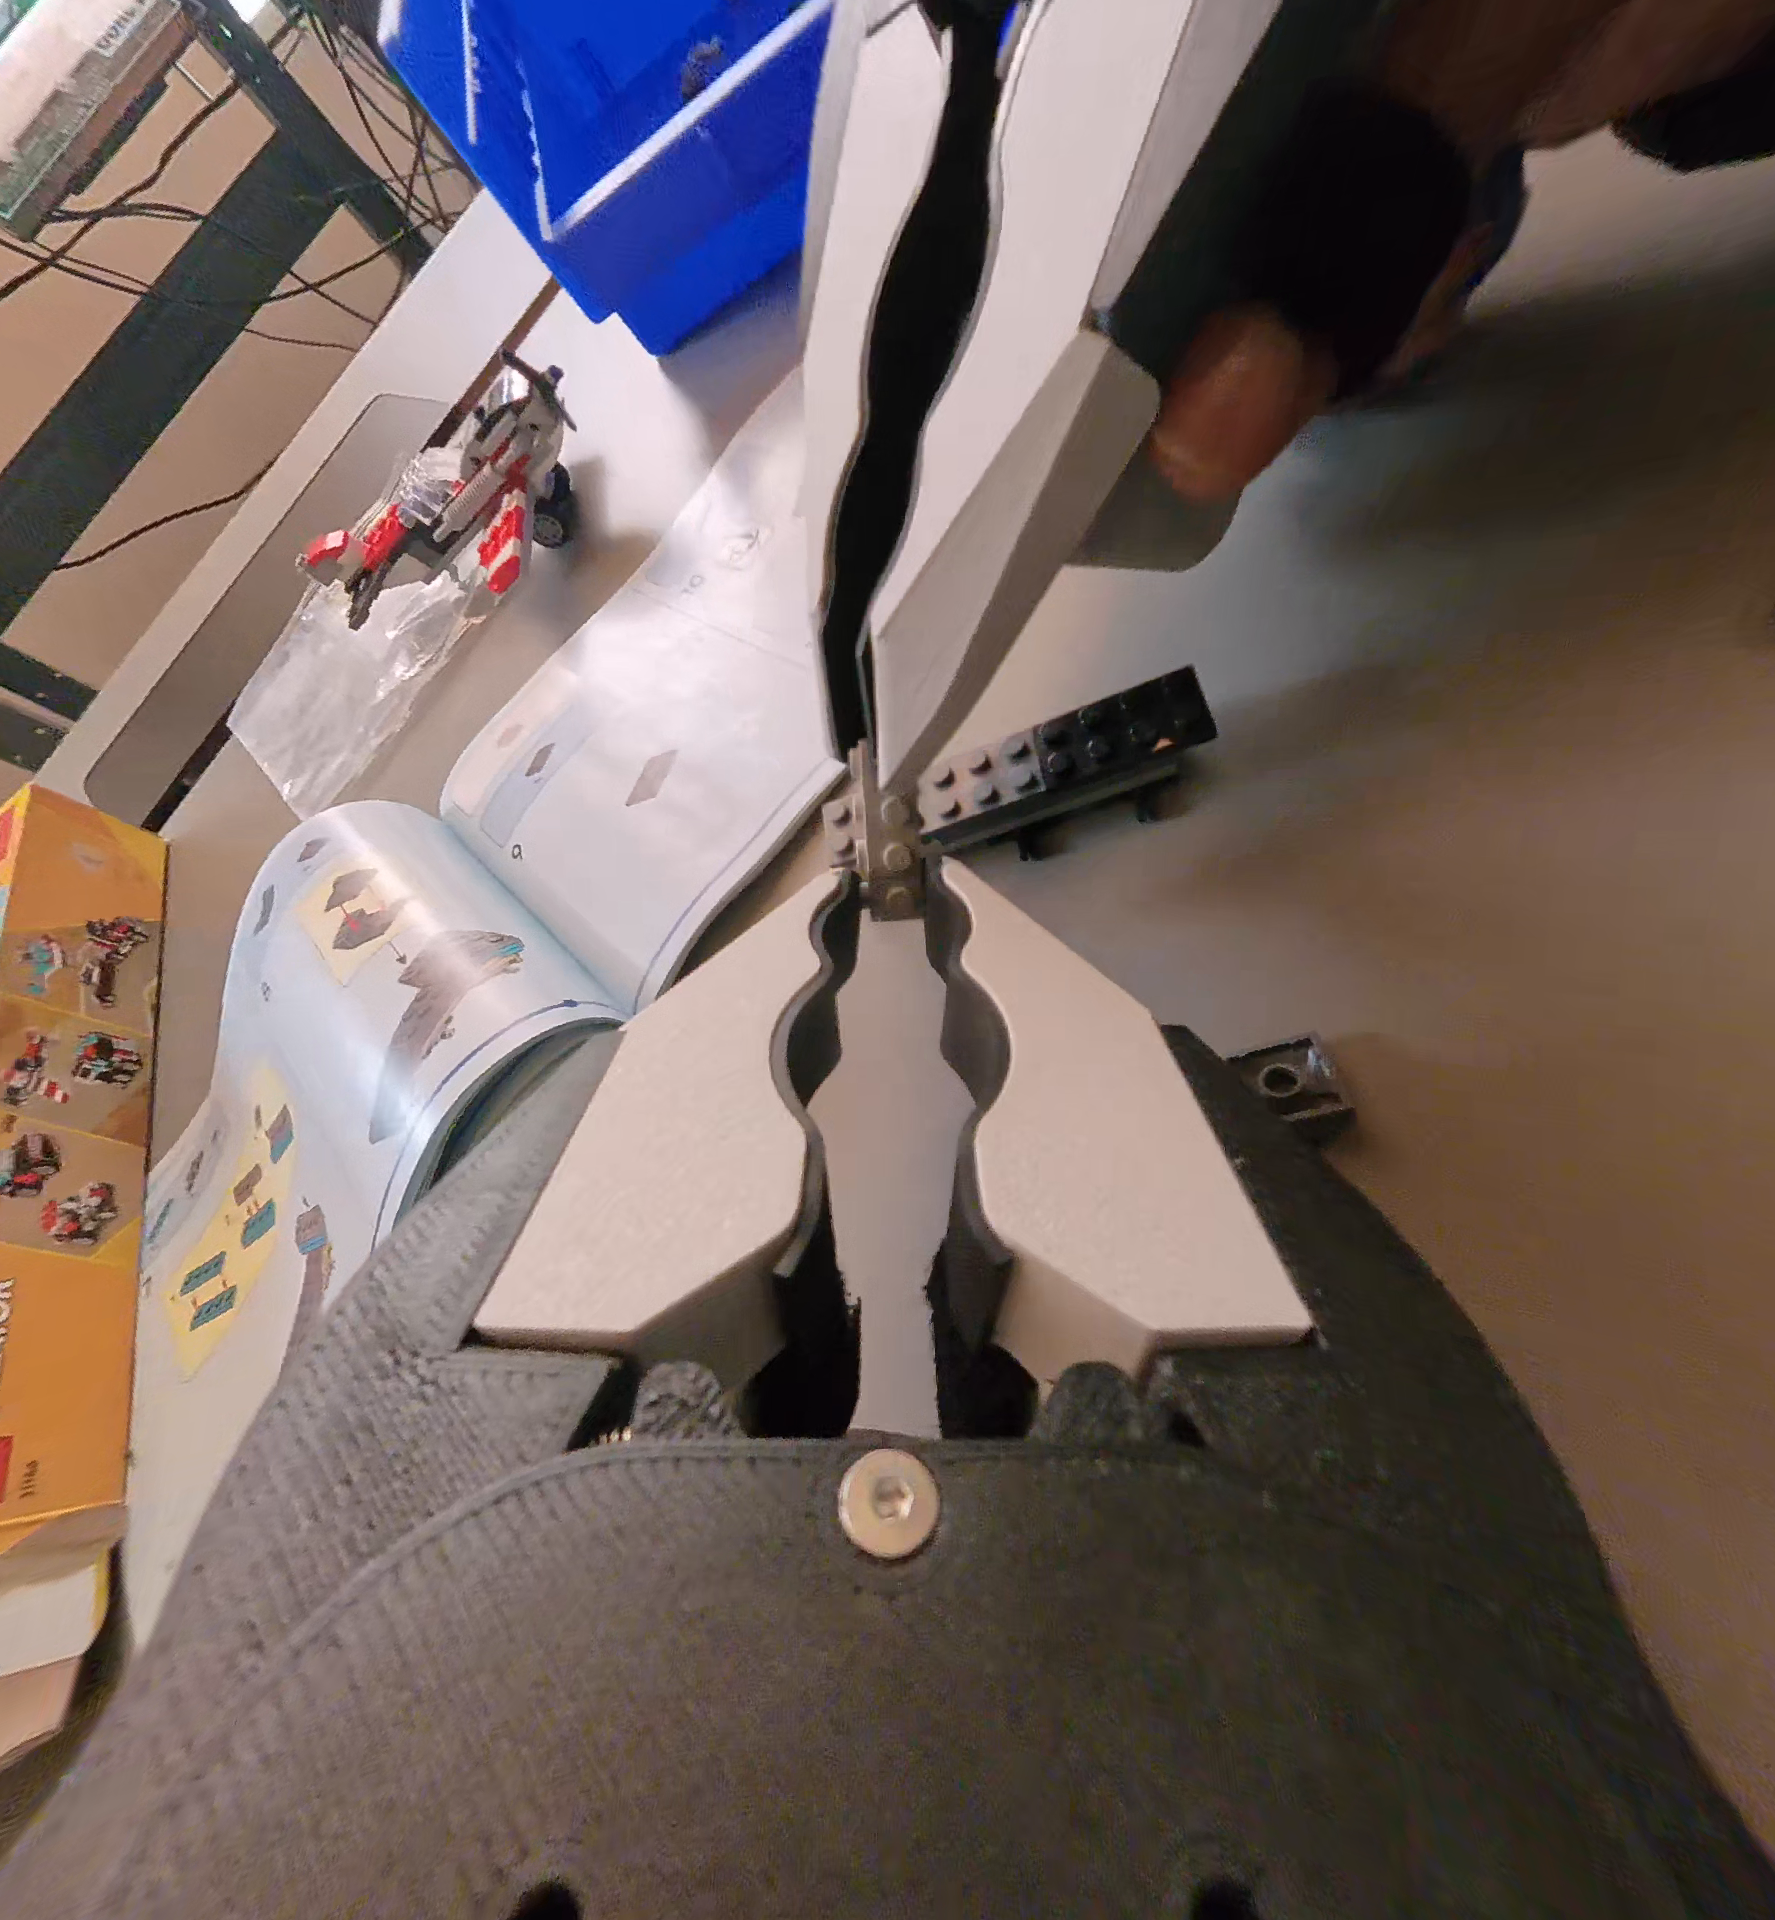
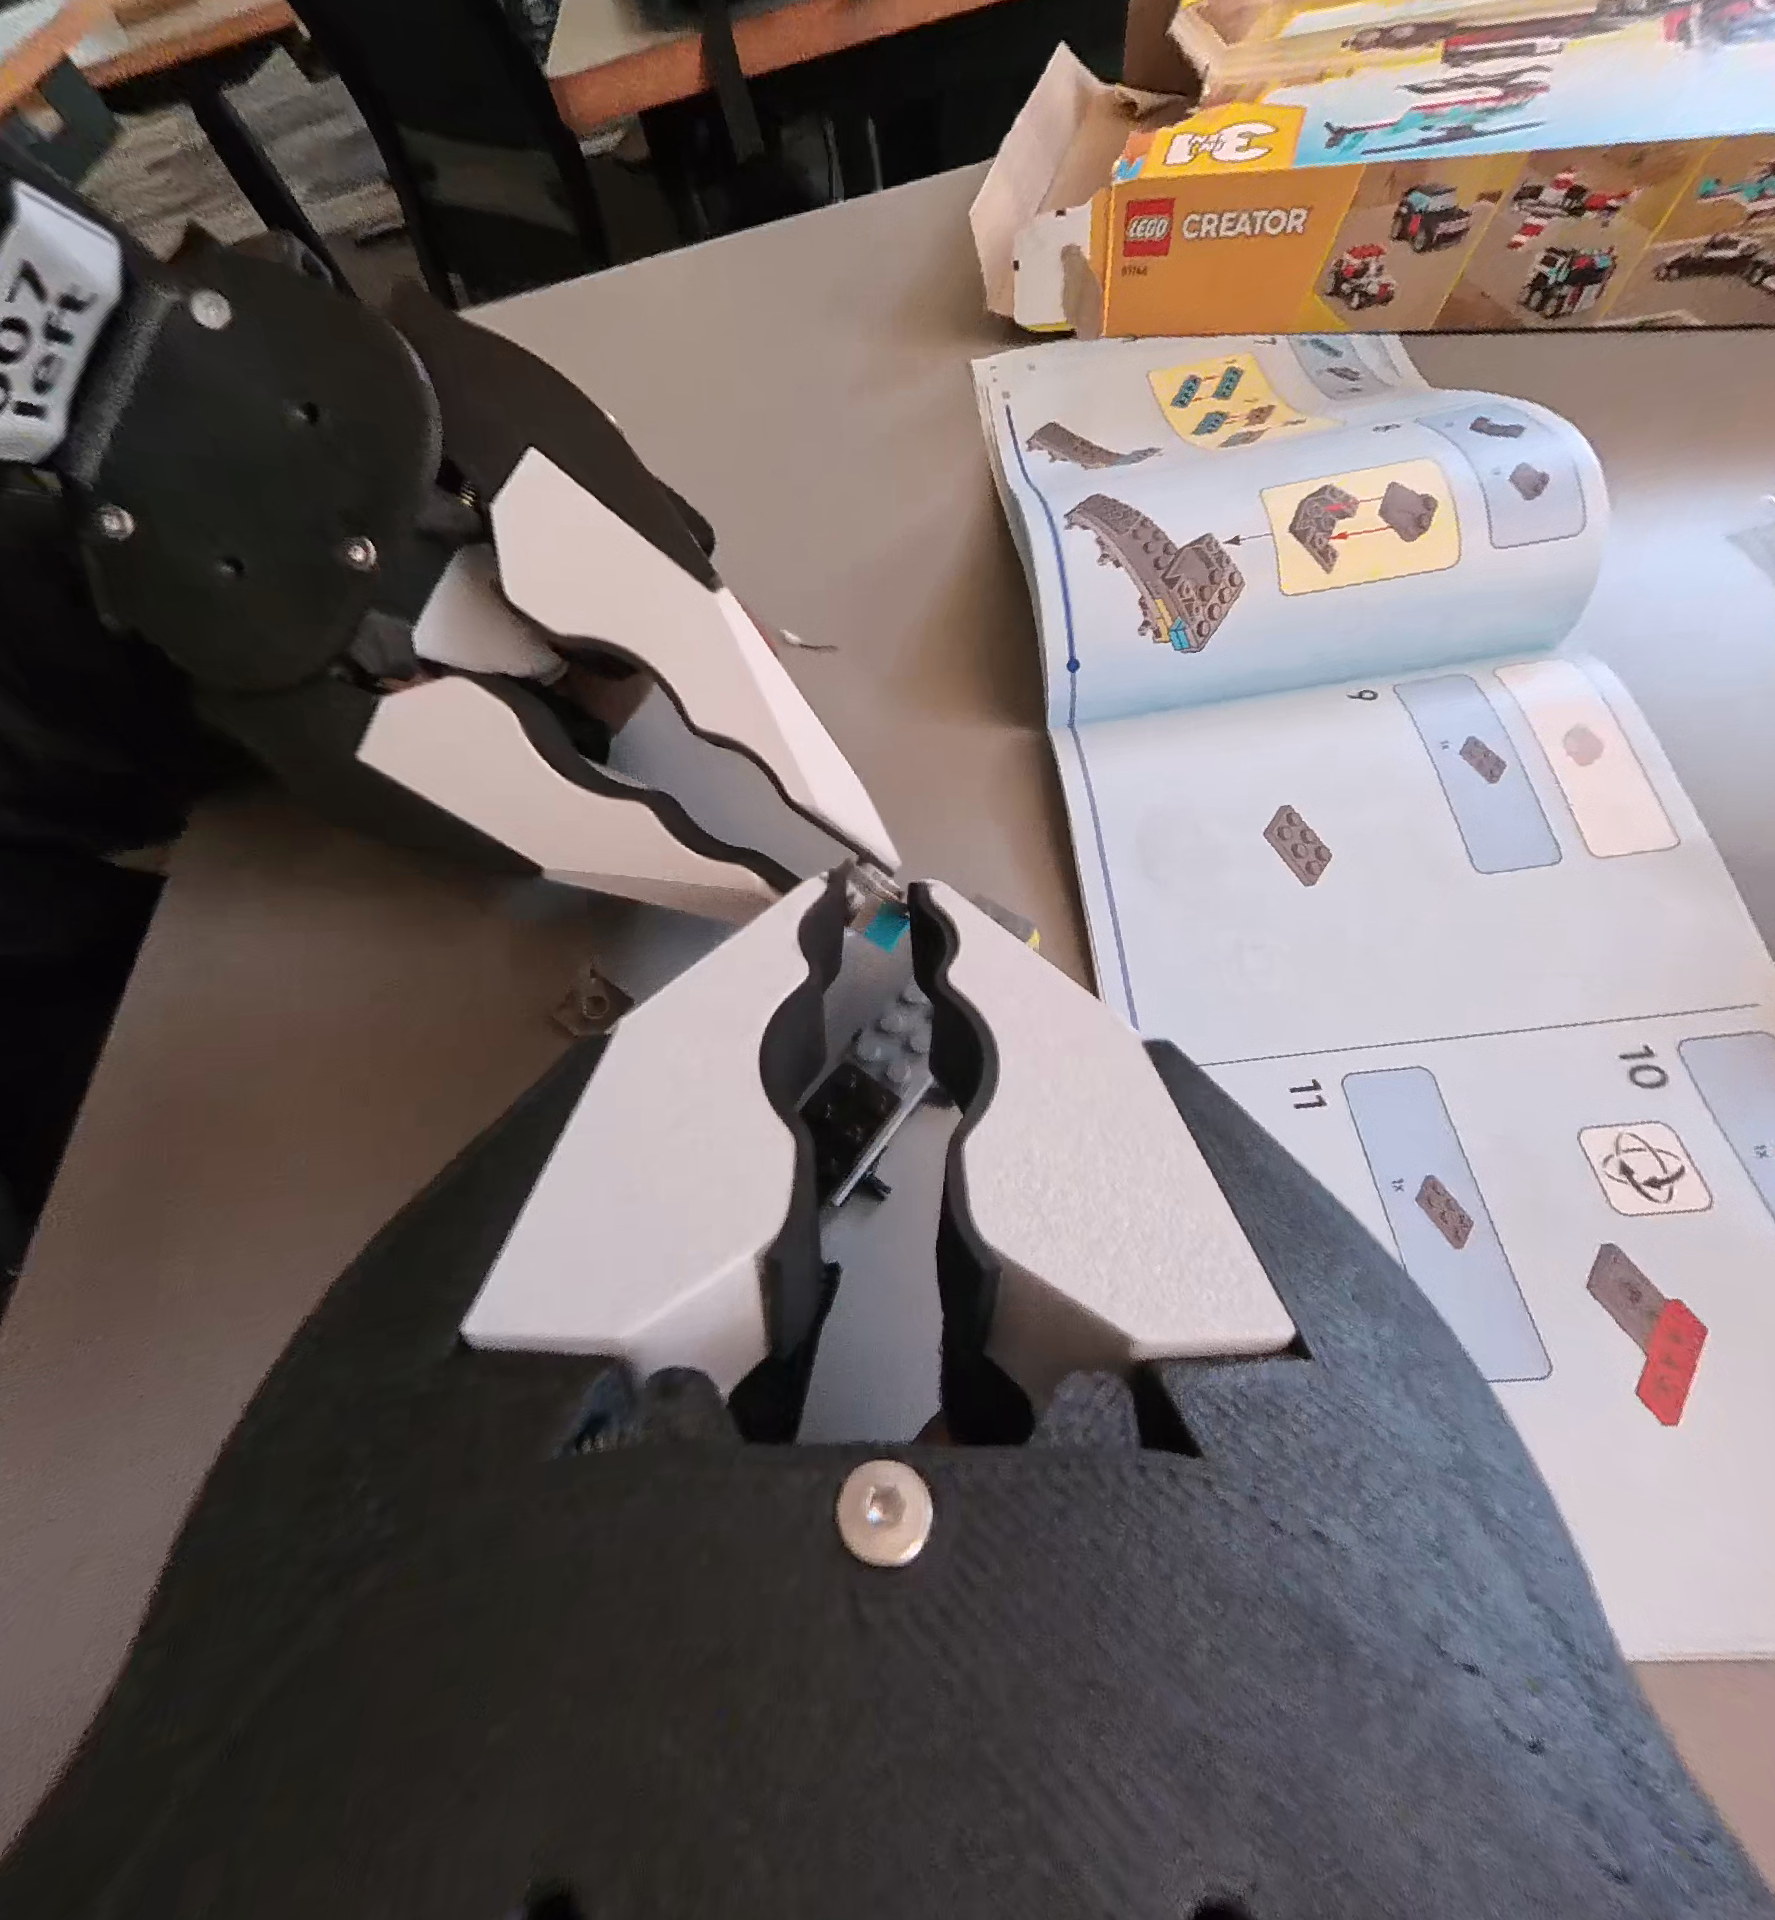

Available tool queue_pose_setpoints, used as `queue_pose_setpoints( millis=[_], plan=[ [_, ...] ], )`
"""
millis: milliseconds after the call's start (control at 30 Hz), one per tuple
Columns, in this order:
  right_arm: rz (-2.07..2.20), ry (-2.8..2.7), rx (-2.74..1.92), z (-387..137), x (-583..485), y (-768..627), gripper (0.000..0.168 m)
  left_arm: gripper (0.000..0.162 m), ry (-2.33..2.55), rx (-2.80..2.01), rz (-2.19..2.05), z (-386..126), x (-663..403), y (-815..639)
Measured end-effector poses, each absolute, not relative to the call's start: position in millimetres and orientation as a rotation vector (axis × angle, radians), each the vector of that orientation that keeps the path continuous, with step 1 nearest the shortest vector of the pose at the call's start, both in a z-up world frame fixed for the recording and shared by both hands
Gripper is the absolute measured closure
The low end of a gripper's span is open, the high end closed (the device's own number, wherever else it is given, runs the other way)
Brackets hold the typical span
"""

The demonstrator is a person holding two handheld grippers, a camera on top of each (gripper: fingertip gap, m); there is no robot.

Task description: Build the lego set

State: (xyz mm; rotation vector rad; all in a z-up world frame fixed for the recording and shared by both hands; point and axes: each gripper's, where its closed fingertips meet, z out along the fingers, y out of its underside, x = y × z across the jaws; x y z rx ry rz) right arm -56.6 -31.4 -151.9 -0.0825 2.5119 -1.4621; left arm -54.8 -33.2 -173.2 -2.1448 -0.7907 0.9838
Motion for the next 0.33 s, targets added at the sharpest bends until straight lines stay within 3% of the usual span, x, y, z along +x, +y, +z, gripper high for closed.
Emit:
queue_pose_setpoints(
  millis=[167, 333],
  plan=[
    [-1.455, 2.532, -0.008, -155, -65, -31, 0.155, 0.150, -0.818, -2.077, 0.909, -166, -52, -35],
    [-1.378, 2.589, 0.117, -165, -75, -28, 0.136, 0.150, -0.995, -2.030, 0.852, -169, -55, -53]
  ],
)
